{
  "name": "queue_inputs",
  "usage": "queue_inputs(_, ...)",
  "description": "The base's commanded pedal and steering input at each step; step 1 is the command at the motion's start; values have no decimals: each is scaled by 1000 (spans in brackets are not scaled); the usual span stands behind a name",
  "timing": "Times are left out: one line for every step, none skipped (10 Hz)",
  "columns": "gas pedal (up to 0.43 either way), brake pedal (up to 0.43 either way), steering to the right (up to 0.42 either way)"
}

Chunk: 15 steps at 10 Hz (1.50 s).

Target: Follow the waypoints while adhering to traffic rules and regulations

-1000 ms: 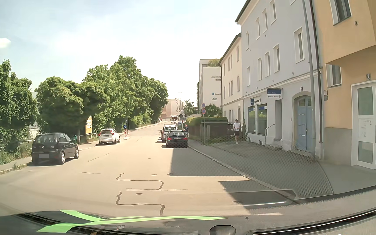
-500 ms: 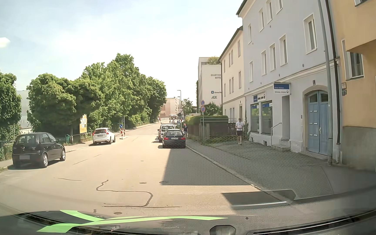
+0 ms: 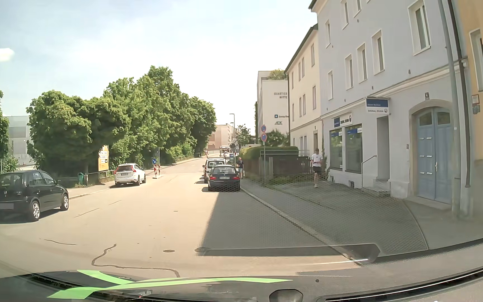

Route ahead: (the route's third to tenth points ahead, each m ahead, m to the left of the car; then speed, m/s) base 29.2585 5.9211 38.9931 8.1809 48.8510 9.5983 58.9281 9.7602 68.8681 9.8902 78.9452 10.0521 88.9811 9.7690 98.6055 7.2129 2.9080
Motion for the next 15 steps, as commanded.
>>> queue_inputs(0, 134, -57)
queue_inputs(0, 146, -58)
queue_inputs(0, 159, -58)
queue_inputs(0, 165, -58)
queue_inputs(0, 165, -58)
queue_inputs(0, 165, -58)
queue_inputs(0, 165, -57)
queue_inputs(0, 159, -57)
queue_inputs(0, 159, -57)
queue_inputs(0, 165, -57)
queue_inputs(0, 159, -57)
queue_inputs(0, 159, -60)
queue_inputs(0, 165, -65)
queue_inputs(0, 165, -68)
queue_inputs(0, 165, -68)
